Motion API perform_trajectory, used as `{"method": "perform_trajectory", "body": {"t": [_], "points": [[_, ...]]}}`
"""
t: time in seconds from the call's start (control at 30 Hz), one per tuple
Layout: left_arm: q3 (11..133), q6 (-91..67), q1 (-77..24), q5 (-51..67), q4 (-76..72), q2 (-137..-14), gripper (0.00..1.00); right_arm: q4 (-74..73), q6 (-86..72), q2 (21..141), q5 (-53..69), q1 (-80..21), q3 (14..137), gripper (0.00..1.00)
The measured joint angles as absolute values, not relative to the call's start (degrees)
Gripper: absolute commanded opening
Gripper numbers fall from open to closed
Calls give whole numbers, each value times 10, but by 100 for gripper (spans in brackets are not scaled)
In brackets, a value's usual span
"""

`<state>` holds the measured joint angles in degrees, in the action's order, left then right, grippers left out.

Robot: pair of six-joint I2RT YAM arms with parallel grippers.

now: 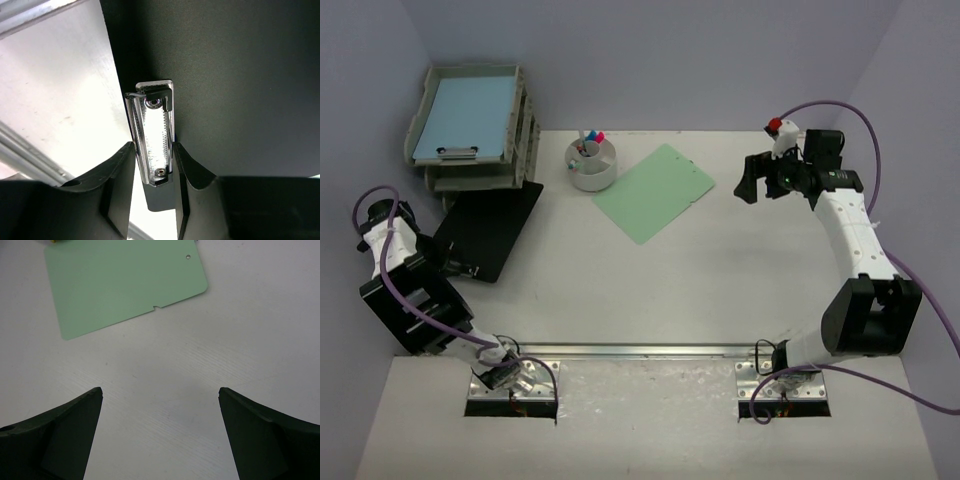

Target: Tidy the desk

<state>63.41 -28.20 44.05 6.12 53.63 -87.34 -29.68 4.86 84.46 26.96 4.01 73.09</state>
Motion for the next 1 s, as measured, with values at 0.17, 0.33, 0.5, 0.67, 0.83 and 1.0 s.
{"method": "perform_trajectory", "body": {"t": [0.17, 0.33, 0.5, 0.67, 0.83, 1.0], "points": [[668, -322, 398, 19, 527, -883, 0, -298, 48, 854, 269, 40, 746, 99], [670, -355, 376, -20, 531, -883, 0, -301, 48, 863, 262, 40, 763, 99], [661, -402, 369, -31, 531, -883, 0, -305, 49, 864, 257, 40, 774, 99], [618, -449, 355, -40, 530, -865, 0, -307, 49, 869, 254, 39, 785, 99], [592, -483, 352, -63, 543, -834, 0, -312, 49, 871, 254, 39, 786, 99], [592, -518, 352, -78, 539, -821, 0, -313, 49, 874, 254, 37, 787, 99]]}}
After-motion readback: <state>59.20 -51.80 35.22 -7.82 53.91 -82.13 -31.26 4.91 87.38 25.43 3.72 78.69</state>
